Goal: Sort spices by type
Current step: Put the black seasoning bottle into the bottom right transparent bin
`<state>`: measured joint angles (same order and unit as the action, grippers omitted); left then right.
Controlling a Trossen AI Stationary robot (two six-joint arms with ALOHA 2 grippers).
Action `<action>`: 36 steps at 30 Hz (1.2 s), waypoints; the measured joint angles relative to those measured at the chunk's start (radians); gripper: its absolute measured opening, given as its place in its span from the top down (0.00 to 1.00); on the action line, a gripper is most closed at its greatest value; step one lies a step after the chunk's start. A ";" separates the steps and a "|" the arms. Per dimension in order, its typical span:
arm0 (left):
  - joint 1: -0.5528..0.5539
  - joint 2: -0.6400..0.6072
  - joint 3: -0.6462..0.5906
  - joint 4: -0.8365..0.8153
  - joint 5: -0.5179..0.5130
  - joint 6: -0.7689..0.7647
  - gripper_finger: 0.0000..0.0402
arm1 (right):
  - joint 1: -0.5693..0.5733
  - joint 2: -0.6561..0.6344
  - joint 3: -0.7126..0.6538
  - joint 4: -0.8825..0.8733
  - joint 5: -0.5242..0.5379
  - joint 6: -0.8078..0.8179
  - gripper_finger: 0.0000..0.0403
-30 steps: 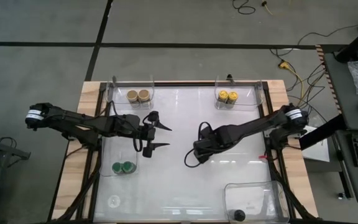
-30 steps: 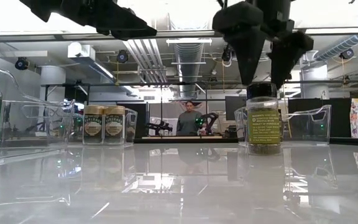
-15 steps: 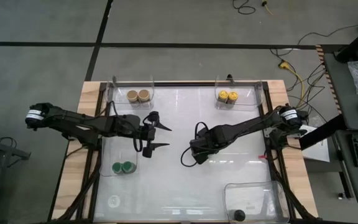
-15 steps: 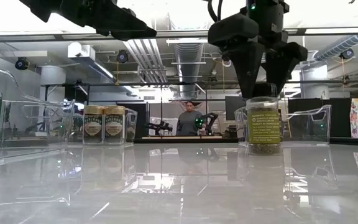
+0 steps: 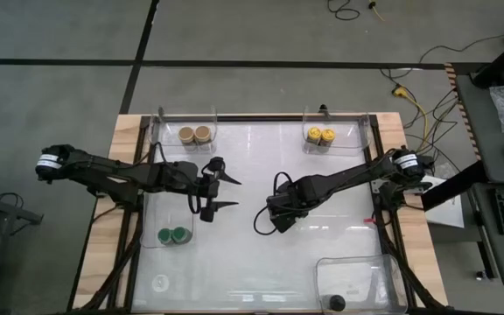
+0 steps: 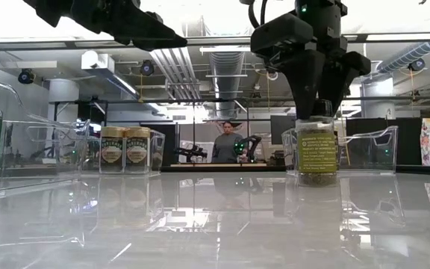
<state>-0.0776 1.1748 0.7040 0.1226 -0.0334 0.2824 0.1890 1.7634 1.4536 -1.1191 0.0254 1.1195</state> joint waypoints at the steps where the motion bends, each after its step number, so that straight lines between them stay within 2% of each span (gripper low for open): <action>1: 0.000 0.000 0.000 0.000 0.000 -0.003 0.35 | 0.000 0.000 0.000 0.000 0.000 -0.006 0.45; 7: 0.000 0.000 0.000 -0.001 0.000 -0.007 0.35 | -0.002 0.004 -0.002 0.004 0.028 0.006 0.43; 15: 0.000 0.000 0.000 -0.005 0.000 -0.007 0.35 | -0.007 0.004 -0.002 0.006 0.046 0.013 0.49; 22: 0.000 0.000 0.000 -0.006 0.000 -0.007 0.35 | -0.007 0.005 -0.002 0.006 0.027 -0.005 0.46; 26: 0.000 0.000 0.000 -0.006 0.000 -0.007 0.35 | -0.008 0.003 -0.002 0.006 0.027 -0.038 0.51; 28: 0.000 0.000 0.000 -0.006 0.000 -0.007 0.35 | -0.008 0.001 0.002 0.006 0.026 -0.106 0.51; 32: 0.000 0.000 0.000 -0.008 0.026 -0.012 0.35 | -0.008 -0.021 0.041 0.001 0.027 -0.347 0.51; 36: 0.000 0.000 0.000 -0.009 0.027 -0.043 0.35 | -0.002 -0.042 0.091 -0.029 0.027 -0.675 0.50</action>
<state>-0.0780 1.1748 0.7040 0.1135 -0.0063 0.2391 0.1868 1.7209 1.5451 -1.1476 0.0528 0.4446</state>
